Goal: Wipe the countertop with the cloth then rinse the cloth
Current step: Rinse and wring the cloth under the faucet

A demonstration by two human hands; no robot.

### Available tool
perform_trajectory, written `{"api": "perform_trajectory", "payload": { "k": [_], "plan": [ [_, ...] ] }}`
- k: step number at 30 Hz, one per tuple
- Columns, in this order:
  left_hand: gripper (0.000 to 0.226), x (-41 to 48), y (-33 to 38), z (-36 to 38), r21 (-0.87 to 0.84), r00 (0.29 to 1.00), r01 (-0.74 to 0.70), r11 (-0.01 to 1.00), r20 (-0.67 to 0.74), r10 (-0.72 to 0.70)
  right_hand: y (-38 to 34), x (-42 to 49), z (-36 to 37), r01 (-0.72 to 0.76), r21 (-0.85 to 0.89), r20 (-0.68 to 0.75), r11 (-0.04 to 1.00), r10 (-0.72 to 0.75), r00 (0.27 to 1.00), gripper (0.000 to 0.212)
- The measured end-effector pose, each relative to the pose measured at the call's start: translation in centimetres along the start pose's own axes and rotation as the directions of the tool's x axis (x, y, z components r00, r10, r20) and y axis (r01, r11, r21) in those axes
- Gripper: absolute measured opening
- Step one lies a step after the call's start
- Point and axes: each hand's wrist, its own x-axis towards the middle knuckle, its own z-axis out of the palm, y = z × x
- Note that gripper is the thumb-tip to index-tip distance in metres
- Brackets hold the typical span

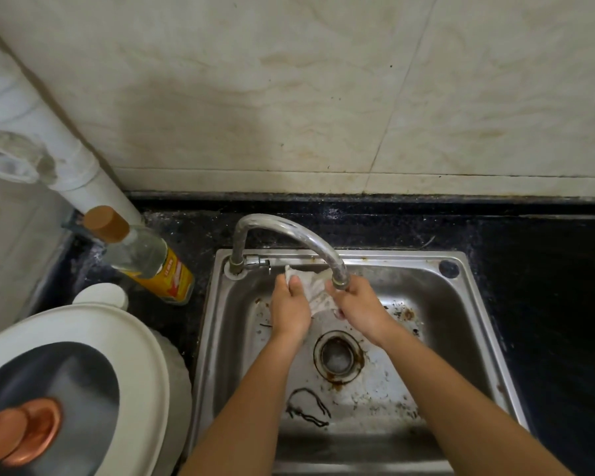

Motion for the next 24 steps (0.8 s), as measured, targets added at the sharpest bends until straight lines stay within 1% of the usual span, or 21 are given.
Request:
{"api": "perform_trajectory", "payload": {
  "k": [3, 4, 7, 8, 10, 12, 14, 16, 17, 19, 20, 22, 23, 24],
  "plan": [
    [0.03, 0.4, -0.6, 0.6, 0.004, 0.997, 0.079, 0.997, 0.024, -0.079, 0.5, 0.1, 0.0, 0.005, -0.042, -0.029, 0.999, -0.006, 1.0, 0.018],
    [0.032, 0.3, -0.6, 0.7, -0.003, 0.995, 0.091, 0.996, 0.033, -0.091, 0.6, 0.2, 0.1, 0.0, -0.051, -0.034, 0.999, -0.002, 0.999, 0.019],
    [0.04, 0.0, -0.7, 0.9, -0.077, 0.987, 0.162, 0.984, 0.009, -0.162, 0.9, 0.1, 0.4, -0.055, -0.079, -0.04, 0.995, 0.052, 0.998, 0.033],
    [0.043, -0.1, -0.7, 0.8, -0.111, 0.981, 0.196, 0.974, 0.016, -0.195, 1.0, 0.0, 0.5, -0.071, -0.068, -0.057, 0.995, 0.067, 0.996, 0.038],
    [0.047, -0.4, -0.7, 0.4, -0.184, 0.966, 0.26, 0.948, 0.061, -0.253, 1.1, 0.1, 0.5, -0.077, -0.016, -0.097, 0.997, 0.075, 0.992, 0.039],
    [0.036, -0.7, -0.6, -0.1, -0.23, 0.956, 0.292, 0.928, 0.079, -0.281, 1.0, 0.1, 0.2, -0.048, 0.052, -0.14, 0.997, 0.055, 0.989, 0.036],
    [0.022, -0.7, -0.7, -0.3, -0.252, 0.96, 0.28, 0.927, 0.073, -0.27, 1.0, 0.0, -0.2, -0.047, 0.101, -0.162, 0.994, 0.063, 0.985, 0.03],
    [0.019, -0.8, -0.8, -0.3, -0.291, 0.976, 0.217, 0.932, 0.073, -0.205, 1.2, 0.0, -0.2, -0.088, 0.202, -0.152, 0.975, 0.12, 0.981, 0.011],
    [0.019, -0.7, -0.7, -0.2, -0.306, 0.983, 0.184, 0.934, 0.059, -0.175, 1.3, 0.1, -0.2, -0.114, 0.278, -0.144, 0.954, 0.159, 0.977, 0.01],
    [0.02, -0.6, -0.3, 0.0, -0.321, 0.989, 0.15, 0.935, 0.034, -0.147, 1.4, 0.0, -0.3, -0.176, 0.452, -0.101, 0.875, 0.246, 0.964, 0.028],
    [0.02, -0.5, -0.2, 0.0, -0.315, 0.99, 0.138, 0.939, 0.043, -0.131, 1.5, 0.0, -0.4, -0.206, 0.508, -0.059, 0.836, 0.272, 0.96, 0.036],
    [0.014, -0.4, -0.1, -0.1, -0.258, 0.995, 0.084, 0.963, 0.082, -0.065, 1.8, -0.2, -0.6, -0.256, 0.563, 0.043, 0.786, 0.281, 0.959, 0.049],
    [0.011, -0.5, -0.1, -0.1, -0.22, 0.996, 0.045, 0.974, 0.084, -0.026, 2.1, -0.2, -0.5, -0.274, 0.563, 0.082, 0.78, 0.277, 0.957, 0.053],
    [0.014, -0.6, -0.2, 0.0, -0.162, 0.998, -0.006, 0.987, 0.066, 0.016, 2.2, -0.3, -0.4, -0.282, 0.561, 0.102, 0.778, 0.273, 0.957, 0.053]
  ]
}}
